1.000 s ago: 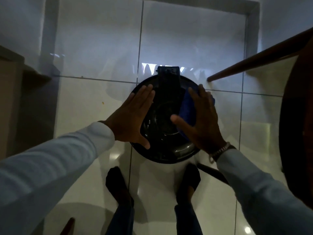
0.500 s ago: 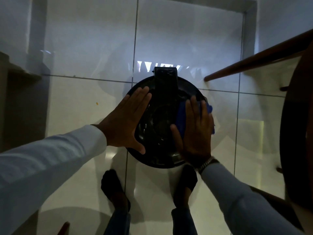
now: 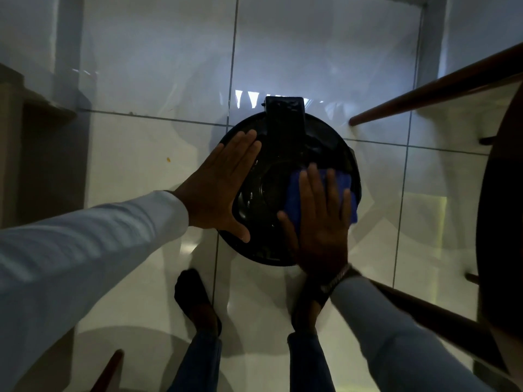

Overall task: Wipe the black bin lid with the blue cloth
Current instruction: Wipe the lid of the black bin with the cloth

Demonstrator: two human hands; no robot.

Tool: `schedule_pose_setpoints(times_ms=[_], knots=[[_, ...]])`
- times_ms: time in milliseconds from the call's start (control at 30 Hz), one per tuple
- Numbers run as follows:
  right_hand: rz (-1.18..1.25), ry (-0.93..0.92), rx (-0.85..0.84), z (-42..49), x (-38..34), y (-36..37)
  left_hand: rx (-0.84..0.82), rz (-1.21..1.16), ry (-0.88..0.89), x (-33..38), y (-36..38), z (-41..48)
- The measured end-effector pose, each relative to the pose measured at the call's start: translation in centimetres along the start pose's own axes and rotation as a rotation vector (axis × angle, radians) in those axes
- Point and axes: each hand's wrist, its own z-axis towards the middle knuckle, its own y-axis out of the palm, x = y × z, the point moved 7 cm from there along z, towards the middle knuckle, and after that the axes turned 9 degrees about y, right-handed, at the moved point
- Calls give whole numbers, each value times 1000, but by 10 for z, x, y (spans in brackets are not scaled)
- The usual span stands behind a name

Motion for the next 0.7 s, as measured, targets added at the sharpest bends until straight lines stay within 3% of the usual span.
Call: schedule_pose_setpoints(times_ms=[133, 367, 467, 600, 700], knots=[[81, 199, 47, 41, -6, -2, 6, -6, -13, -2, 2, 1], [-51, -89, -140, -64, -11, 14, 6, -17, -16, -4, 3, 1], [-23, -32, -83, -22, -5, 3, 8, -20, -2, -5, 3, 1], [44, 211, -5, 49, -22, 1, 27, -16, 3, -5, 3, 1], [13, 75, -72, 28, -47, 12, 51, -34, 6, -5, 2, 0]])
